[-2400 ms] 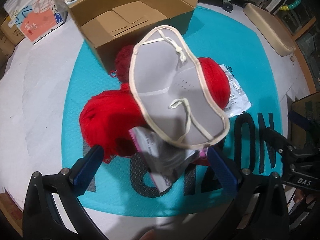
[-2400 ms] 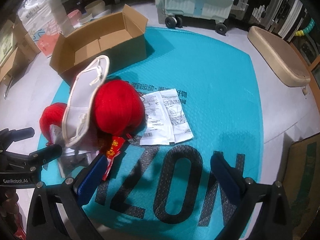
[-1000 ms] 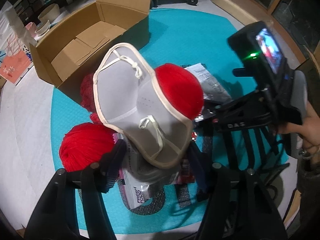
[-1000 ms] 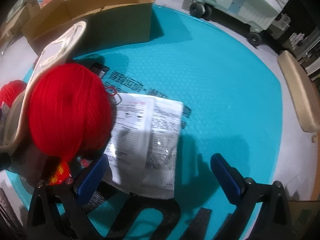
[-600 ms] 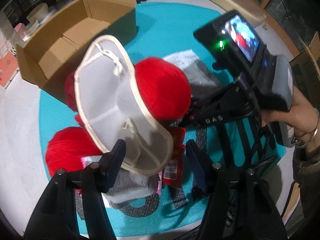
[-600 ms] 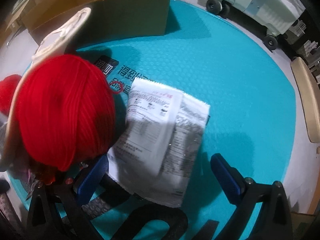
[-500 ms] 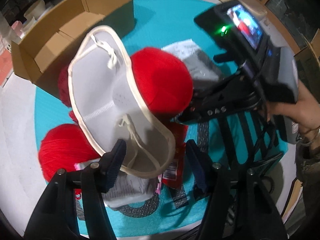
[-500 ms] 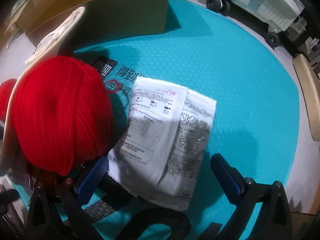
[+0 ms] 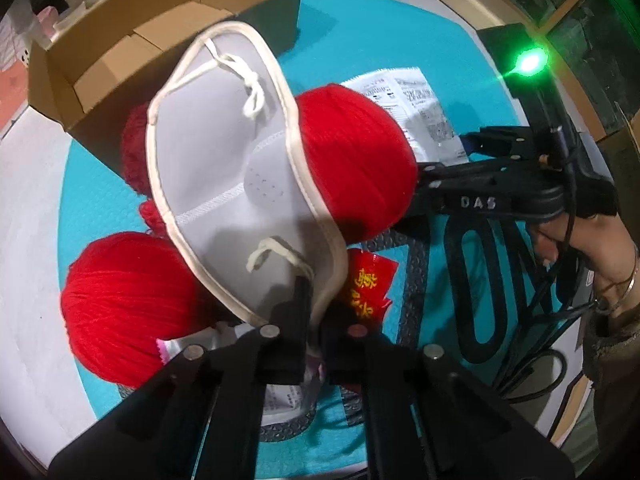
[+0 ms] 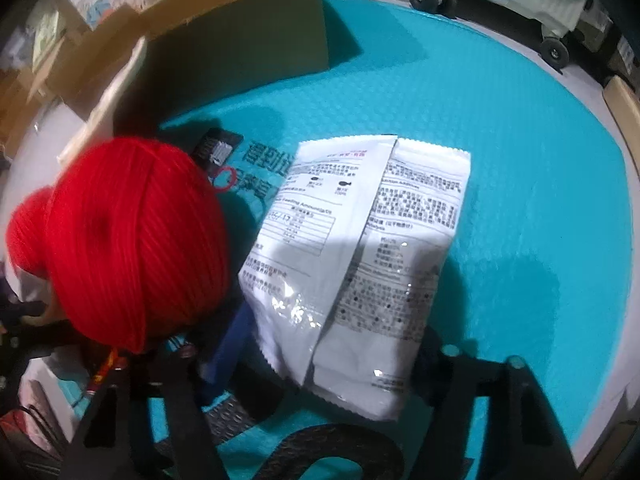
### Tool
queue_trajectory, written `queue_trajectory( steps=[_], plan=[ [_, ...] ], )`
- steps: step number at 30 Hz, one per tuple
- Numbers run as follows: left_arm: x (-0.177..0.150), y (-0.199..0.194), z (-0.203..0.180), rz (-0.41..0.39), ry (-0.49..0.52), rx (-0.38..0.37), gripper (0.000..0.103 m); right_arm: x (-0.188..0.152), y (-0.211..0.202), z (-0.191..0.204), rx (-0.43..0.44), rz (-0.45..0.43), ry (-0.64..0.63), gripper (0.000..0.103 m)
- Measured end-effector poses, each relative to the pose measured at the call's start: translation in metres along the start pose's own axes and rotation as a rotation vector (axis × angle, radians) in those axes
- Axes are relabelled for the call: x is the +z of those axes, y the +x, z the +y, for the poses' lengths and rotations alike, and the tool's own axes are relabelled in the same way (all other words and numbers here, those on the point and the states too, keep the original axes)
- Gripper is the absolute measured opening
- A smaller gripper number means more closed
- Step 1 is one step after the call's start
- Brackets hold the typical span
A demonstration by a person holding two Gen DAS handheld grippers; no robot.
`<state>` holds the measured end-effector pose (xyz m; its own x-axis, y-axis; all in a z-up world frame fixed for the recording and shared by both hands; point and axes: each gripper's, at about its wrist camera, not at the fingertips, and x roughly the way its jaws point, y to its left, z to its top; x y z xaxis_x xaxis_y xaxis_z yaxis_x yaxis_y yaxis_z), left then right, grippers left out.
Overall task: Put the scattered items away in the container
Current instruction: 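Lift the white cup with the left tool while the right tool carries the packets toward the box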
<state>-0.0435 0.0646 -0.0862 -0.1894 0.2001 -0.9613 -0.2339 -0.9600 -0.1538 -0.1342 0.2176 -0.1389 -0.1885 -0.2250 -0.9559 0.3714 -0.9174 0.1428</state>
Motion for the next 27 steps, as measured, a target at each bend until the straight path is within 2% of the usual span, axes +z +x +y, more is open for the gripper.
queue_trajectory(
  steps=[3, 4, 7, 16, 17, 27],
  plan=[
    [-0.002, -0.008, -0.003, -0.021, 0.009, 0.012, 0.004, -0.001, -0.004, -0.008, 0.051, -0.018, 0.047, 0.051],
    [-0.002, -0.01, -0.004, -0.026, 0.008, 0.008, 0.004, -0.002, -0.004, -0.01, 0.059, -0.024, 0.058, 0.044],
    [-0.003, -0.022, -0.005, -0.055, 0.022, 0.016, 0.004, -0.005, -0.01, -0.011, 0.066, -0.055, 0.077, 0.041],
    [-0.005, -0.047, 0.005, -0.11, 0.01, 0.022, 0.004, -0.027, -0.03, -0.014, 0.026, -0.129, 0.124, 0.039],
    [-0.006, -0.051, 0.006, -0.115, 0.009, 0.024, 0.004, -0.034, -0.034, -0.002, 0.022, -0.133, 0.126, 0.039],
    [-0.006, -0.095, 0.002, -0.19, 0.036, 0.034, 0.004, -0.053, -0.069, 0.018, 0.005, -0.165, 0.119, 0.039]
  ],
)
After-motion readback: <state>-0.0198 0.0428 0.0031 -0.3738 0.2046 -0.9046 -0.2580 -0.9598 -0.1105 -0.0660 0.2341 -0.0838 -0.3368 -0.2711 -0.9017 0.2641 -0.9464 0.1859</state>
